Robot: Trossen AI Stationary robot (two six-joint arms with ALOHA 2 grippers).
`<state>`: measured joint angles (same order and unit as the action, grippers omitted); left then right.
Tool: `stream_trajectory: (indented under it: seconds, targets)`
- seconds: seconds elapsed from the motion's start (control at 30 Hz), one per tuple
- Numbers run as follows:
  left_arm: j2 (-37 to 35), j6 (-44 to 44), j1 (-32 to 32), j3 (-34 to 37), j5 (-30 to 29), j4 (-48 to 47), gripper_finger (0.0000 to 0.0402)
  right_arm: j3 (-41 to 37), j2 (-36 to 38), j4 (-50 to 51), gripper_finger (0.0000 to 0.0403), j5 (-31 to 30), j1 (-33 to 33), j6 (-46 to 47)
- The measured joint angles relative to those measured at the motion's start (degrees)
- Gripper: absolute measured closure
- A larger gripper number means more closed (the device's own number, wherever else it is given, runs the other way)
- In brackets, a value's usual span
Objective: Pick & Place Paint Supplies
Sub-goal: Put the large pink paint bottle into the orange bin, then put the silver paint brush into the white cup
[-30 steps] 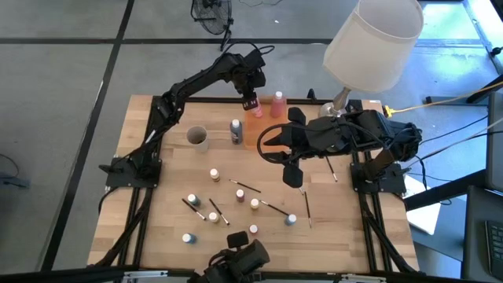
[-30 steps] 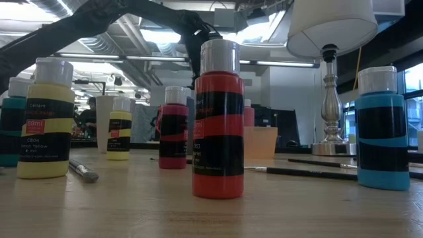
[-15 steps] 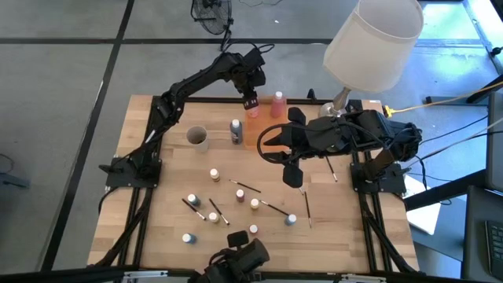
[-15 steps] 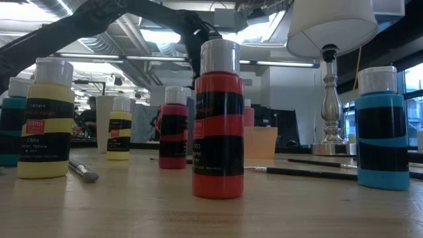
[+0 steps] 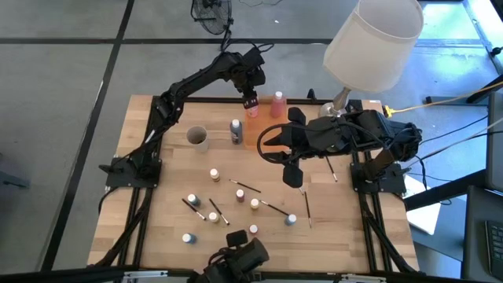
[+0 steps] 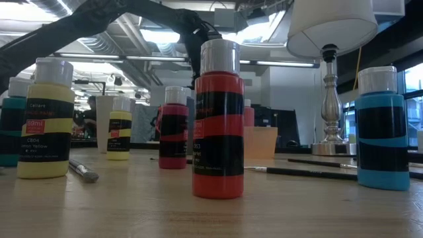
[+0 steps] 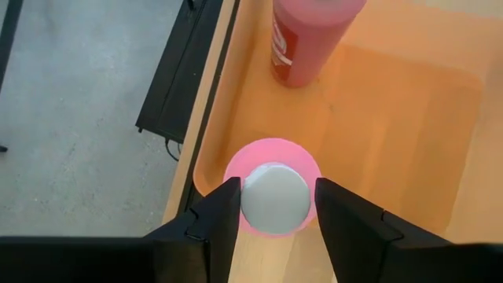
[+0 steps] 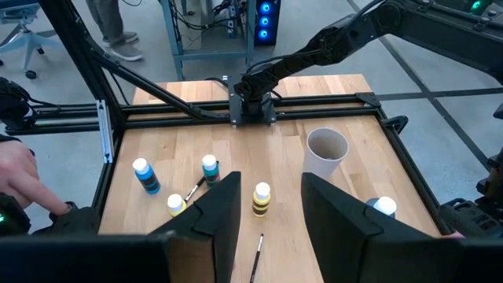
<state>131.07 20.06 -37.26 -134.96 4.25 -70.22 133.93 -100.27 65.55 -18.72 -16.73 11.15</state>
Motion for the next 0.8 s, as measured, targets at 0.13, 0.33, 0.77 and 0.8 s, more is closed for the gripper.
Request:
stream_trajectory:
  seconds: [0.13,0.33,0.77,0.8]
  targets:
    - [0.00,-1.14,0.00,0.00,-0.67,-0.24,0.0228,0.00,0.00,0.01,0.0265,0.00,0.00,-0.01]
    - [-0.56,-1.29,0.00,0.00,-0.69,-0.24,0.0207,0.01,0.00,0.01,0.0265,0.00,0.00,-0.01]
    - [-4.78,-4.43,0.27,-0.07,-4.90,-2.64,0.0194,0.00,0.00,-0.02,0.0265,1.01,-0.02,-0.28]
    - [-5.38,-4.70,0.41,-0.07,-5.16,-3.16,0.0194,0.00,0.00,-0.10,0.0265,1.01,-0.02,-0.62]
